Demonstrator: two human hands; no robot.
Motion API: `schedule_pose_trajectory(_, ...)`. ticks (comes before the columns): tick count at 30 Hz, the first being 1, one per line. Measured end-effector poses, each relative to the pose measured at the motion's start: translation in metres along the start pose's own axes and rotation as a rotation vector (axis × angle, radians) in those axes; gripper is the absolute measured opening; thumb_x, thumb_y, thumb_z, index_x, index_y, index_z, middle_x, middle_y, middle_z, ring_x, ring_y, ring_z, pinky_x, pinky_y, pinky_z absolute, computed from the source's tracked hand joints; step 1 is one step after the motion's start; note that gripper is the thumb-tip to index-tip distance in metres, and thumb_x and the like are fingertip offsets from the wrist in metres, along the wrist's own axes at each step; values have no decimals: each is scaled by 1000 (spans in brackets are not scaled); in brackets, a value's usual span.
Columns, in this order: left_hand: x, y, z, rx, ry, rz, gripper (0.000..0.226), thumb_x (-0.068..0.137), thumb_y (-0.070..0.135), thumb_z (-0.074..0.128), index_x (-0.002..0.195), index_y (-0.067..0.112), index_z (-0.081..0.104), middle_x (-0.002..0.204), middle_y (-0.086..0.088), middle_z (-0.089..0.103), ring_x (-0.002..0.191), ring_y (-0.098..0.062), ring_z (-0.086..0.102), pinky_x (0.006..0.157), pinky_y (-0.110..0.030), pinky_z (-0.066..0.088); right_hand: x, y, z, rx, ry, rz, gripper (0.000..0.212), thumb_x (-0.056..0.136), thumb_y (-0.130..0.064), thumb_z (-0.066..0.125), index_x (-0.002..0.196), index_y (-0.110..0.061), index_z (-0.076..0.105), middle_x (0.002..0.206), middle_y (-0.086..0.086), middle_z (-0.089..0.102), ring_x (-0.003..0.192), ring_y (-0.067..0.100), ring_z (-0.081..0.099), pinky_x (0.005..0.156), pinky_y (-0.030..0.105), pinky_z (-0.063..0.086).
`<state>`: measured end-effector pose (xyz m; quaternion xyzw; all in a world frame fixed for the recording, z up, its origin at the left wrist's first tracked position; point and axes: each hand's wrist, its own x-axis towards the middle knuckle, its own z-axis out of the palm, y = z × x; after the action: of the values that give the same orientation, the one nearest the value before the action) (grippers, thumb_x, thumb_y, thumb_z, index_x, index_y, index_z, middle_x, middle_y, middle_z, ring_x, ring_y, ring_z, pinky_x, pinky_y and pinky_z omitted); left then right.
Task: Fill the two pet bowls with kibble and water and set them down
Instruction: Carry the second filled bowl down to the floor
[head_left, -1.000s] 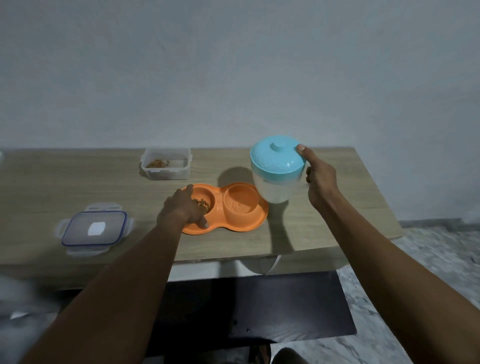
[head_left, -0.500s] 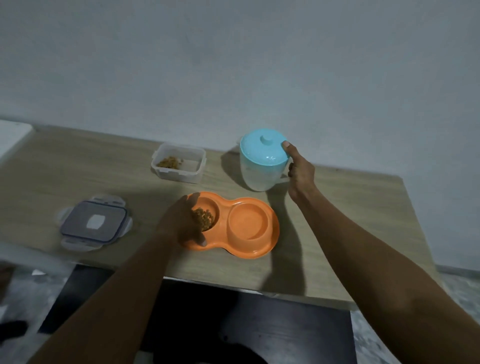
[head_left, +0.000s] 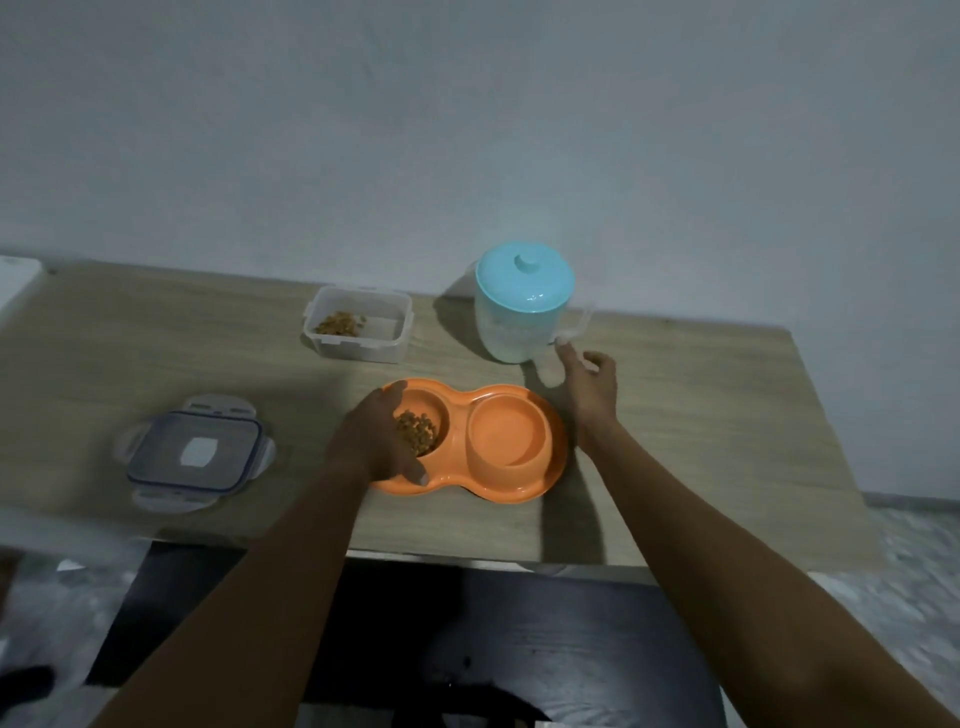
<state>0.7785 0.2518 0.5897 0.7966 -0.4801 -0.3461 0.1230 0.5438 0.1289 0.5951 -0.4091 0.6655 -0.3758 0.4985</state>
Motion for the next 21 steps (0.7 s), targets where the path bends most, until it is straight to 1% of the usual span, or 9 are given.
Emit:
schedule_pose_trajectory(3,-5,-4,-2,14,-4,31,145,35,35,96,156,31,16,161,-1,26,144,-27,31,111,-47,36,-32,42,-13,-229,52,-77,53,94,-47,66,131,-9,62,126,10,65,112,25,62,93,35,48)
schedule_pose_trajectory(6,-9,-8,-3,54,-24,37,145,37,47,93,155,40,9,165,1,14,148,-30,24,112,-51,34,-64,63,-21,-285,74,-130,38,100,-38,58,112,-6,71,109,11,72,104,28,66,82,32,45)
schedule_pose_trajectory(8,-11,-11,-2,-9,-27,18,140,41,62,88,155,41,9,166,0,7,149,-30,20,115,-52,31,-79,69,-22,-283,63,-115,38,101,-38,55,103,-5,72,102,10,72,98,29,66,78,33,44)
schedule_pose_trajectory(9,-13,-12,-2,-72,10,1,135,44,70,82,155,38,13,166,-1,10,149,-29,22,115,-51,31,-85,69,-22,-278,57,-89,40,102,-38,54,108,-3,72,103,6,71,98,27,64,80,33,43)
schedule_pose_trajectory(11,-18,-15,-2,-185,152,-57,117,56,77,70,154,30,26,161,-4,27,144,-29,33,112,-50,35,-93,66,-20,-280,46,-31,40,102,-37,55,118,-3,69,103,4,65,96,22,58,83,32,40)
schedule_pose_trajectory(13,-24,-22,-2,-227,264,-87,88,72,66,62,147,24,42,148,-8,49,133,-33,48,106,-48,42,-95,65,-18,-279,37,1,39,102,-36,57,121,-4,68,103,6,64,95,21,55,83,32,41)
schedule_pose_trajectory(16,-29,-29,-3,-264,256,-82,52,85,45,57,134,29,59,131,-11,64,116,-36,58,98,-46,48,-97,61,-15,-258,25,21,40,100,-37,61,122,-5,68,103,6,64,97,22,56,85,34,44)
schedule_pose_trajectory(19,-30,-30,-11,-306,192,-108,52,83,45,57,134,36,58,129,-6,65,113,-34,60,98,-44,49,-97,60,-16,-233,23,36,36,97,-38,64,113,-6,72,109,12,71,99,26,61,92,40,51)
schedule_pose_trajectory(21,-29,-29,-13,-314,181,-118,53,82,45,57,134,37,58,129,-5,66,113,-33,60,99,-44,48,-97,60,-18,-223,27,44,37,95,-38,67,113,-6,73,107,10,71,104,28,64,96,43,53)
